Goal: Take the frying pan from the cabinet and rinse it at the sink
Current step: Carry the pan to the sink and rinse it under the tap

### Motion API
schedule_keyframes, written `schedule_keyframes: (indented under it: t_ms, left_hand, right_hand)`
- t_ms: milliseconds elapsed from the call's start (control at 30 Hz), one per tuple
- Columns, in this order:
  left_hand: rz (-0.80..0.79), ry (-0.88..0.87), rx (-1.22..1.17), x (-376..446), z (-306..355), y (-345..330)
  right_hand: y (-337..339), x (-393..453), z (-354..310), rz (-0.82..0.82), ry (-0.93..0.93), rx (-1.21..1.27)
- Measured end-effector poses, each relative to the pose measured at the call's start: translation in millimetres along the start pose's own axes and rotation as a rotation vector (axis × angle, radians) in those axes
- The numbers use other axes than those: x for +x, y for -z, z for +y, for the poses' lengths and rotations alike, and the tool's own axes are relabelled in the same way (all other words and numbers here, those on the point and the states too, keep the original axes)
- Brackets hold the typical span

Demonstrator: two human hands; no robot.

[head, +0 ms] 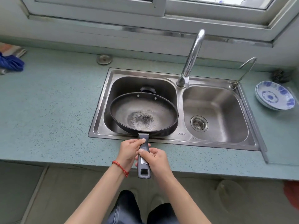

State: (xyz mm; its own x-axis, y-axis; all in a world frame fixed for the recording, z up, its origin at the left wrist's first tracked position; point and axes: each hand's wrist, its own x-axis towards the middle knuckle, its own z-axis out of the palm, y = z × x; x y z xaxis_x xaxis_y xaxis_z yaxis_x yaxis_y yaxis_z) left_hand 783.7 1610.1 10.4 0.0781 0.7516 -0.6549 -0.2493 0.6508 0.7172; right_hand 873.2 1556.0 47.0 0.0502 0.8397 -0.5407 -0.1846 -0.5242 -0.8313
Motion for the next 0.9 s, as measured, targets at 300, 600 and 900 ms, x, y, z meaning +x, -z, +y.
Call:
schedule_keyframes:
  t_ms: [300,600,900]
  left_hand:
    - [0.021,0.070,-0.002,29.5,5.8,0.6]
    - [-0.064,0.102,0.147,24.1,17.0,0.5]
    - [-0.054,0.170,0.153,-6.5,29.2,1.6]
  right_hand:
    - [1.8,36.6,-6.1,-0.015,-0.056,-0.054]
    - [13.5,41.9,-4.7,-0.037,-0.023,-0.220]
    - [81.1,101.1,-45.4,0.284,0.034,-0.138]
